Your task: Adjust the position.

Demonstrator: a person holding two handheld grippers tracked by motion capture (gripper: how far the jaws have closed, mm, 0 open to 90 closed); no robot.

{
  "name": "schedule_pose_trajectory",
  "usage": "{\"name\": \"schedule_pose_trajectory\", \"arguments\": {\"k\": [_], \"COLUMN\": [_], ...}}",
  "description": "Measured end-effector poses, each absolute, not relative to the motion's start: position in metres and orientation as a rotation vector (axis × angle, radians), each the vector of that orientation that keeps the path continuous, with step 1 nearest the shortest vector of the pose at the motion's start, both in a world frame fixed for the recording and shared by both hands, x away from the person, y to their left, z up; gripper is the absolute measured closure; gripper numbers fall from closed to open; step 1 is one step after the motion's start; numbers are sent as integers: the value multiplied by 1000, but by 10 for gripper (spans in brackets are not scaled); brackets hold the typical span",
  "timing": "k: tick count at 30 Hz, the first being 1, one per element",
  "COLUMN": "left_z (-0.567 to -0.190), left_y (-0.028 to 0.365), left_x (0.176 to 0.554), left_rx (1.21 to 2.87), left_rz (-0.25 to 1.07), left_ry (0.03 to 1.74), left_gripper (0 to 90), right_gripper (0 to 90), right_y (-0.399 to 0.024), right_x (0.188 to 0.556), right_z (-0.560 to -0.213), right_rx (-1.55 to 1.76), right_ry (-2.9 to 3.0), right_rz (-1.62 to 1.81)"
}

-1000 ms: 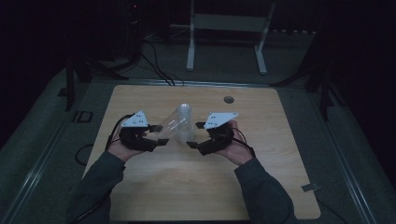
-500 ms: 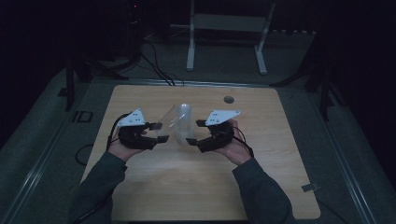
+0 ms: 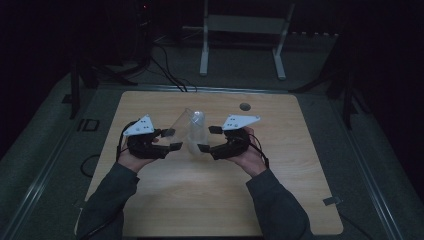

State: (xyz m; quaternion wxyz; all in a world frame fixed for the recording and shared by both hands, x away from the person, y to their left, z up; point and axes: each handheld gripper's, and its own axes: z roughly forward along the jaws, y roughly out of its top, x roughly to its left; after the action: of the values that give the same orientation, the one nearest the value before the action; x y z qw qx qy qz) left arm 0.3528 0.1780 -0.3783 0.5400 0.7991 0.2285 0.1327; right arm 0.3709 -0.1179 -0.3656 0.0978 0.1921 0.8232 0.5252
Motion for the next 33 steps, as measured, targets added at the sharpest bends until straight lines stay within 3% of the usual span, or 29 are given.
{"name": "schedule_pose_trajectory", "arguments": {"k": [33], "left_z": [-382], "left_y": [167], "left_x": [342], "left_rx": [1838], "left_rz": [382], "left_ry": [523], "left_gripper": [408], "right_gripper": [218], "right_y": [-109], "right_x": [376], "right_z": [-369], "right_rx": [668], "right_ry": [2417], "right_rz": [1830]}}
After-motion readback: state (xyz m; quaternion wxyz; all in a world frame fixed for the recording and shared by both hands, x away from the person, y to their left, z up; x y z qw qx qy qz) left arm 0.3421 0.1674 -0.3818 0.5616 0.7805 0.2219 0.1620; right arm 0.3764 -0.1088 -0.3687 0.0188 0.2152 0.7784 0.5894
